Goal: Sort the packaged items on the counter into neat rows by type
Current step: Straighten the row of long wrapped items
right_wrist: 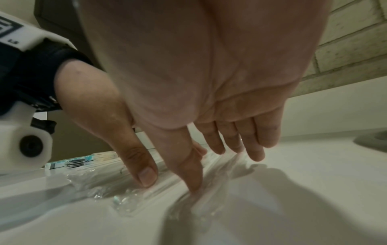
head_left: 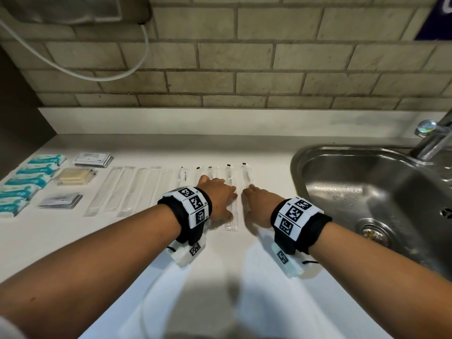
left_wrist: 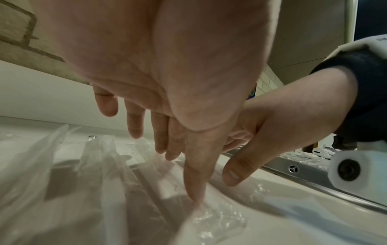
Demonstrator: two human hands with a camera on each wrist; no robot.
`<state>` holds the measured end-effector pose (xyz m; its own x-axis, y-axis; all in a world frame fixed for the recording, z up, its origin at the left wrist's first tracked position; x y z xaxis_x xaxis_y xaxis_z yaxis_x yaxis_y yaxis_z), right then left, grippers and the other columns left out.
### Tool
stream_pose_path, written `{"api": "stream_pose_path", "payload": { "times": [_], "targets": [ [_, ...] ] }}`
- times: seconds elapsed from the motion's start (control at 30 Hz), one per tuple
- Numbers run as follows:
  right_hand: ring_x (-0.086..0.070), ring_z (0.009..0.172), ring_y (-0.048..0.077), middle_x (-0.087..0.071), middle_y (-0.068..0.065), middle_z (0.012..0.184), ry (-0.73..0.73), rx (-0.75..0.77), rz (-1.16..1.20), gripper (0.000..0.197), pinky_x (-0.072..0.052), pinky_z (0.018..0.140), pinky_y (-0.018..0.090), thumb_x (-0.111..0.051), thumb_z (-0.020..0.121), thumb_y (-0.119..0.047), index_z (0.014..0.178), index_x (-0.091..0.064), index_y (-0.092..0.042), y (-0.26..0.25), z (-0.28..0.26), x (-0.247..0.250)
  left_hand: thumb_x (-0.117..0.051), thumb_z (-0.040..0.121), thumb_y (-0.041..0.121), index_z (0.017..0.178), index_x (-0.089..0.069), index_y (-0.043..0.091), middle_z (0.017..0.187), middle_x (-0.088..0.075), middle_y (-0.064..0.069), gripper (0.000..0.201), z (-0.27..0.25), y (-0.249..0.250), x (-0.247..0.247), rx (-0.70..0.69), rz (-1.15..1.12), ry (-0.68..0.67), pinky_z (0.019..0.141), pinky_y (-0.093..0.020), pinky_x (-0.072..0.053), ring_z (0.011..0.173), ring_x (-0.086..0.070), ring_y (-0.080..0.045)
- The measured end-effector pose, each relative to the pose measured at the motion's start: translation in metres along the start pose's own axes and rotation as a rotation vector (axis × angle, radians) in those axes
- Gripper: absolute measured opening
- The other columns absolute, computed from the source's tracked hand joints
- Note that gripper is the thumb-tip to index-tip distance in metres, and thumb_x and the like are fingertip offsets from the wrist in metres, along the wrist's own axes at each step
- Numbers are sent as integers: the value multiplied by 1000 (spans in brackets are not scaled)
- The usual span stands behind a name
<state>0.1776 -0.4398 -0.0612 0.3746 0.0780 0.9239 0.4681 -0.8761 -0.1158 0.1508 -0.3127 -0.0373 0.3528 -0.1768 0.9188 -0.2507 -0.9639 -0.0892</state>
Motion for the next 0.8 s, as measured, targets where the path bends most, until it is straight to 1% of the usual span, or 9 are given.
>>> {"api": "stream_pose_path", "payload": {
  "times": [0.17,0.27,0.37,0.47,0.6,0.7,0.8],
  "targets": [
    [-50,128,28,-28,12,154,-8,-9,2,68,-47,100,41,-70,78,-14,138,-37,-7,-2,-1,0,-55,88,53,147,-37,30,158,-27,12,65,-1,-1,1,1,1,1,111,-45,-15,148,-15,-21],
    [-54,122,28,-34,11,149,-8,-16,-2,63,-50,95,40,-68,79,-13,134,-40,-7,-4,0,-1,-55,88,54,147,-36,31,157,-29,12,67,0,-3,1,10,-14,10,111,-44,-14,148,-15,-21],
    [-56,119,28,-38,12,145,-18,-25,-20,58,-51,93,39,-65,80,-12,133,-42,-6,-6,0,-3,-56,87,52,147,-37,31,155,-33,10,66,0,-3,-2,12,-16,1,110,-44,-15,147,-18,-22],
    [-57,118,28,-39,13,144,-35,-27,-30,59,-52,92,39,-64,80,-12,133,-40,-5,-8,0,-4,-58,86,48,146,-37,31,156,-32,10,66,0,-2,-3,19,-32,5,109,-43,-15,147,-18,-23],
    [-58,116,28,-42,12,138,-43,-33,-17,60,-53,91,40,-66,77,-12,131,-41,-5,-10,-1,-4,-58,87,49,147,-37,31,157,-30,11,66,0,-3,-4,18,-41,11,110,-43,-14,147,-17,-23],
    [-57,116,28,-42,12,138,-30,-30,8,54,-51,92,40,-62,81,-13,131,-41,-5,-10,-4,-1,-58,86,52,146,-37,31,154,-35,10,67,1,-6,-3,22,-61,16,109,-42,-17,144,-23,-23],
    [-57,112,31,-39,13,138,13,-8,42,49,-49,87,40,-56,87,-18,131,-41,-5,-16,-8,5,-59,86,54,144,-41,32,152,-40,10,65,-3,-16,4,49,-160,71,109,-42,-18,140,-31,-22]
  ]
}}
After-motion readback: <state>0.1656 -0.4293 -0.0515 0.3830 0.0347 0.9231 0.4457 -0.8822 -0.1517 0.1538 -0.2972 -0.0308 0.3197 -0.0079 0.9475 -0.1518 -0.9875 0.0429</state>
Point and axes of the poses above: each hand's wrist, its own z-axis towards the middle knuckle, its own x-axis out of the back of the hand, y = z × x, the point moved 2 cm from there along z, towards the middle knuckle
